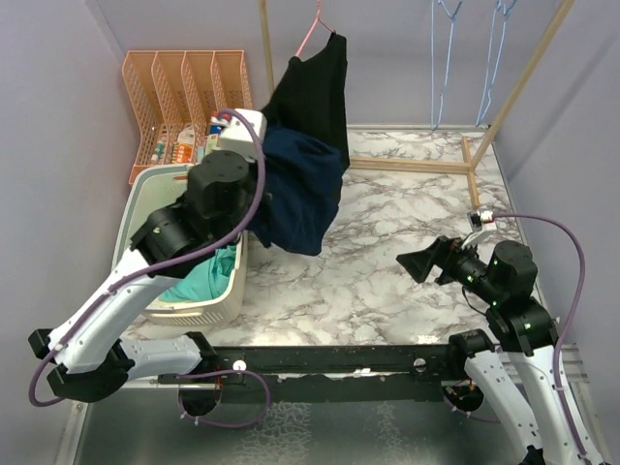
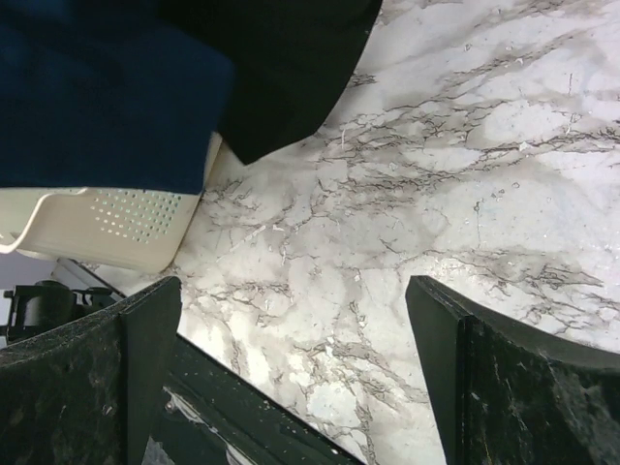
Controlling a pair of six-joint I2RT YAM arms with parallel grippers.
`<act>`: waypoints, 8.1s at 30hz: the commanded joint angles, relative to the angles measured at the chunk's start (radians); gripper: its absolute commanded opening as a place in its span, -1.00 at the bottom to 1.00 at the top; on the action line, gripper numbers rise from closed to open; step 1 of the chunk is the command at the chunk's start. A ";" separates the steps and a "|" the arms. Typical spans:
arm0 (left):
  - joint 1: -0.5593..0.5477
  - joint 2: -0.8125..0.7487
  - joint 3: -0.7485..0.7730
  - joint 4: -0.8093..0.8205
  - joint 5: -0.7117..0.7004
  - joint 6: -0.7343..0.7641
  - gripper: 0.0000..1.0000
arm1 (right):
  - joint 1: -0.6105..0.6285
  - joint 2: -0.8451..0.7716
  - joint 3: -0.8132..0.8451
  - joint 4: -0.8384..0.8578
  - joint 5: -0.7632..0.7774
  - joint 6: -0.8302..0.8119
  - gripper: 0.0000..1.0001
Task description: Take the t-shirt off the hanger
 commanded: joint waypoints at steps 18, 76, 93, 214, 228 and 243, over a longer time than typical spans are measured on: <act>0.070 -0.121 0.209 -0.200 -0.496 0.056 -1.00 | -0.005 0.070 -0.027 0.107 -0.083 -0.006 0.99; 0.058 0.328 -0.680 0.183 0.632 -0.264 0.82 | -0.006 0.026 -0.052 0.044 -0.022 0.001 0.99; 0.033 0.305 -0.547 0.106 0.585 -0.192 -1.00 | -0.005 0.022 -0.050 0.037 -0.009 0.004 0.99; 0.691 -0.788 -0.905 0.261 0.630 -0.194 0.80 | 0.520 1.701 1.851 0.223 0.795 -0.210 0.28; 0.691 -0.783 -0.912 0.265 0.645 -0.196 0.80 | 0.465 1.401 1.420 0.270 0.901 -0.290 0.20; 0.691 -0.775 -0.918 0.268 0.658 -0.197 0.80 | 0.344 1.490 1.581 0.153 0.587 -0.283 0.06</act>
